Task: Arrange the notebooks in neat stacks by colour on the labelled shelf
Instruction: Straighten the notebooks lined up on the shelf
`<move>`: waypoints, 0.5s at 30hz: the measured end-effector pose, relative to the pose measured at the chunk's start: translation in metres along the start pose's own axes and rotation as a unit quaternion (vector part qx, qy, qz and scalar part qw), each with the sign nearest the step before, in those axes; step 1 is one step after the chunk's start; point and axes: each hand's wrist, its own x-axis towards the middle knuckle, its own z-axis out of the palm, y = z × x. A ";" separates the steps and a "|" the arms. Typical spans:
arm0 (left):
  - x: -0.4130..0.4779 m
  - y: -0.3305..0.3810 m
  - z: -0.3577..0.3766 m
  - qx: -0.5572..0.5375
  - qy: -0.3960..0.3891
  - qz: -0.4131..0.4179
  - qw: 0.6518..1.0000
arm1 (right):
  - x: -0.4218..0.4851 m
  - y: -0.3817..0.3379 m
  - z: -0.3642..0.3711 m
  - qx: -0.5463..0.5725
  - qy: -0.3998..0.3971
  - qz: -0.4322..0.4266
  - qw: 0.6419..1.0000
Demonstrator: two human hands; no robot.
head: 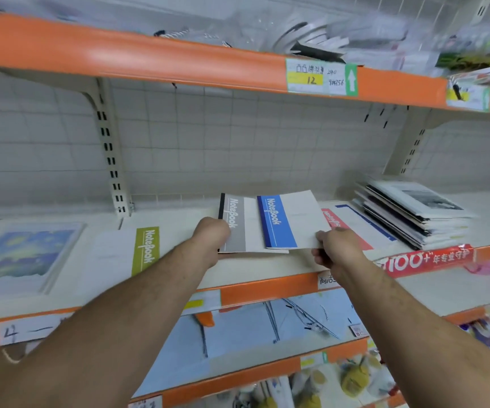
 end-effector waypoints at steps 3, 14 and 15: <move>-0.023 -0.007 -0.019 0.004 0.043 -0.009 0.999 | -0.015 0.004 0.006 -0.004 -0.035 -0.002 0.999; -0.099 -0.040 -0.089 -0.024 0.159 -0.028 0.987 | -0.087 0.026 0.039 -0.007 -0.146 -0.013 0.989; -0.105 -0.043 -0.096 -0.032 0.165 -0.027 0.985 | -0.091 0.028 0.043 -0.008 -0.153 -0.011 0.988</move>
